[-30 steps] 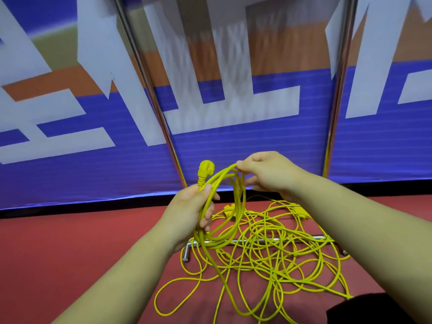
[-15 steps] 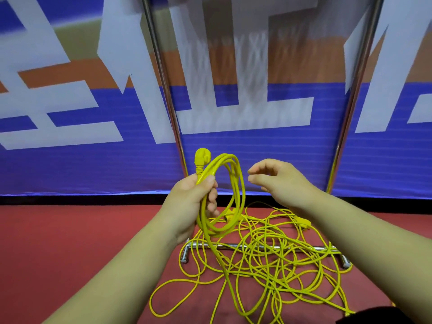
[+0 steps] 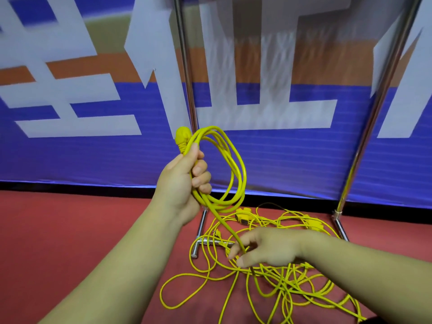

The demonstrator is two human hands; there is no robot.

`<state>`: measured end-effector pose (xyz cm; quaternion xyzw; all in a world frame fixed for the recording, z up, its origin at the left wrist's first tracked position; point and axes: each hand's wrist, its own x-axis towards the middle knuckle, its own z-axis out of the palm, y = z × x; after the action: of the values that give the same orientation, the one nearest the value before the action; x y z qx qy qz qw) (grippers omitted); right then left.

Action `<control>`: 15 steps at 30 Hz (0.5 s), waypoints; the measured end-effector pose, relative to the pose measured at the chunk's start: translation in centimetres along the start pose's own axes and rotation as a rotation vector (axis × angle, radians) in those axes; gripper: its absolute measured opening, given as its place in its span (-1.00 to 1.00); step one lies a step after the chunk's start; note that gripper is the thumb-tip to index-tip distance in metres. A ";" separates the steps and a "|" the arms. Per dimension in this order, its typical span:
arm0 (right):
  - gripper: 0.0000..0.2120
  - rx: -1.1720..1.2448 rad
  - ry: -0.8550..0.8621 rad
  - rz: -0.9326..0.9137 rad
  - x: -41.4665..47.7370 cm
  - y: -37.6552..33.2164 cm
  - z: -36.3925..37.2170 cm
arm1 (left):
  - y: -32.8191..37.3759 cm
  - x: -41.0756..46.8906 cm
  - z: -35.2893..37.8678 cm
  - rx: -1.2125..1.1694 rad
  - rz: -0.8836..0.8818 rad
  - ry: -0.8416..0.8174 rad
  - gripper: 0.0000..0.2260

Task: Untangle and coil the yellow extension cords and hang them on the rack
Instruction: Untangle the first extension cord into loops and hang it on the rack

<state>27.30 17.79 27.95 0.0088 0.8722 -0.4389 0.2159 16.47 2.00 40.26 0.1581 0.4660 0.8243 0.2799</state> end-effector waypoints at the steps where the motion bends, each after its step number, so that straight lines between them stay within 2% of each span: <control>1: -0.85 0.009 -0.022 0.004 0.5 0.3 0.5 | 0.3 0.0 -0.2 -0.022 0.000 0.003 -0.80; 3: -0.94 -0.011 -0.047 0.031 1.1 1.4 1.4 | 1.1 -0.2 -0.8 -0.079 0.001 0.010 -0.79; 6: -0.84 -0.048 -0.056 0.171 1.0 4.5 2.0 | 2.4 -0.4 -1.9 -0.139 0.013 0.027 -0.77; 9: -0.78 0.123 -0.013 0.293 0.6 7.2 1.9 | 2.8 -0.6 -3.1 -0.120 0.036 0.066 -0.76; 11: -0.89 0.132 -0.001 0.309 0.5 8.0 1.4 | 2.7 -0.5 -3.8 -0.100 0.042 0.093 -0.76; 15: -0.92 0.045 0.005 0.296 0.5 8.5 0.2 | 2.6 -0.1 -5.0 -0.073 0.036 0.139 -0.77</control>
<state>28.62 22.79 21.16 0.1433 0.8518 -0.4219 0.2756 13.16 -2.48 39.89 0.0983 0.4513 0.8546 0.2376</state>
